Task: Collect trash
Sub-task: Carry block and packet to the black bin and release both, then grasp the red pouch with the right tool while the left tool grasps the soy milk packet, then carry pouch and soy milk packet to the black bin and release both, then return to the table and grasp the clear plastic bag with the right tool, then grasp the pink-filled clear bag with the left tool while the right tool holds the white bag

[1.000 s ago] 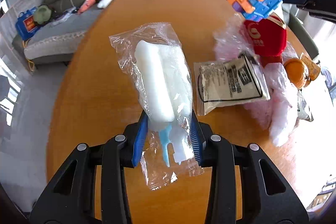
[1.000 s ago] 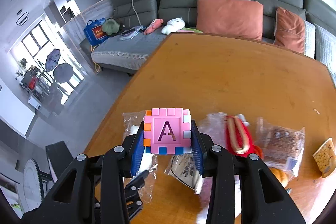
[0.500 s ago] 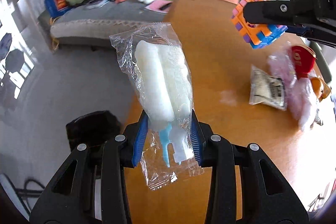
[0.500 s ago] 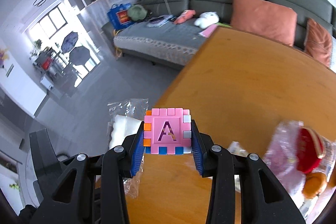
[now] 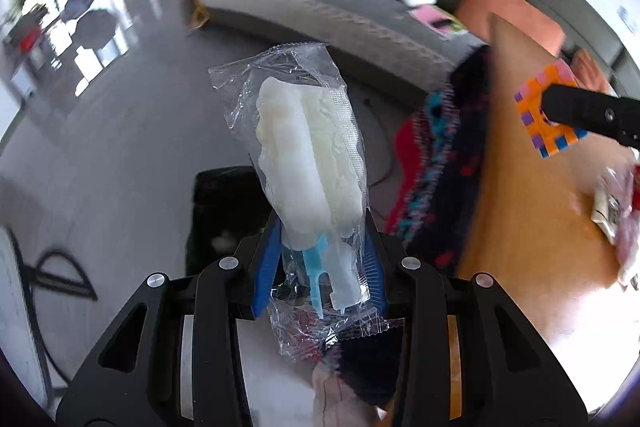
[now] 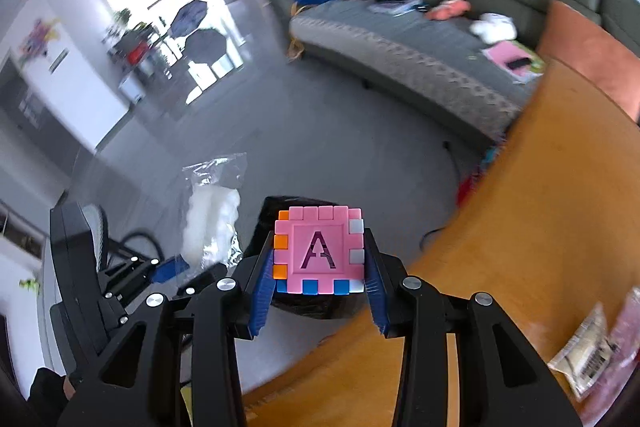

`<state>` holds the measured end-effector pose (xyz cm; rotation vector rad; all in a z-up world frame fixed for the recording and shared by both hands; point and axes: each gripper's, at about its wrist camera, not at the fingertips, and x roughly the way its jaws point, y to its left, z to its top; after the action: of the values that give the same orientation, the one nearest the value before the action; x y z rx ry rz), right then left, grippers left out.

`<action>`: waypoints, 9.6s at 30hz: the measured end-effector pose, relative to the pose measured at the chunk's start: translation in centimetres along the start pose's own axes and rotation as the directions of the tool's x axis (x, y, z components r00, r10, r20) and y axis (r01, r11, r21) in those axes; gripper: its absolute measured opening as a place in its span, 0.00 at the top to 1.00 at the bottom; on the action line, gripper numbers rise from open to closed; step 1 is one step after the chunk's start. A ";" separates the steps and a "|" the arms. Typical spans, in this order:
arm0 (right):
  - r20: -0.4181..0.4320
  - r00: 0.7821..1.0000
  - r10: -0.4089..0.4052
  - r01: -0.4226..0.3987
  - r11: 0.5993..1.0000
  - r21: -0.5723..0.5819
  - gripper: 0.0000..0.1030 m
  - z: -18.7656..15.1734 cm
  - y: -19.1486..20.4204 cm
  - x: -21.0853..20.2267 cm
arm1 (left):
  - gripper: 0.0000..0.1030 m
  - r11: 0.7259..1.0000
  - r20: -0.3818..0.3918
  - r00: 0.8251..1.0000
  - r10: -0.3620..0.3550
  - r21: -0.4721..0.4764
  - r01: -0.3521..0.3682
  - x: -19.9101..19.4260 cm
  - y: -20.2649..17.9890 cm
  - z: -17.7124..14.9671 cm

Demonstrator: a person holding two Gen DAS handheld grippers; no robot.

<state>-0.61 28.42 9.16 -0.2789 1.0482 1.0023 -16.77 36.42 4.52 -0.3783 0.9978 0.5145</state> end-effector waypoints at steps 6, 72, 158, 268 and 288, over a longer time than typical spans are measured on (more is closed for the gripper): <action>-0.057 0.997 0.053 -0.055 0.998 -0.035 0.60 2.0 4.4 4.2 | 0.64 0.996 -0.017 0.999 0.051 -0.075 -0.052 0.6 5.2 0.0; 0.143 0.920 -0.364 0.255 0.835 0.487 0.37 -10.7 -25.0 -19.2 | 0.06 0.812 -0.079 0.956 -0.283 0.510 0.283 -0.3 -28.2 1.1; 0.056 0.998 -0.017 0.005 0.979 0.203 0.64 0.6 -5.8 -3.3 | 0.47 0.922 -0.124 0.960 -0.250 0.272 0.275 1.9 -3.6 3.9; 0.187 0.938 -0.292 0.148 0.825 0.545 0.70 -20.9 -28.7 -21.6 | 0.06 0.792 -0.231 0.929 -0.289 0.488 0.368 0.3 -36.2 -0.2; 0.202 0.925 -0.321 0.127 0.764 0.632 0.69 -20.1 -33.6 -23.7 | 0.07 0.719 -0.219 0.943 -0.251 0.609 0.333 5.0 -46.4 -1.0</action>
<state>11.36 -15.74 10.00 0.2757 0.9739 0.4206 11.21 -0.92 2.85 0.0592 1.1413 -0.1631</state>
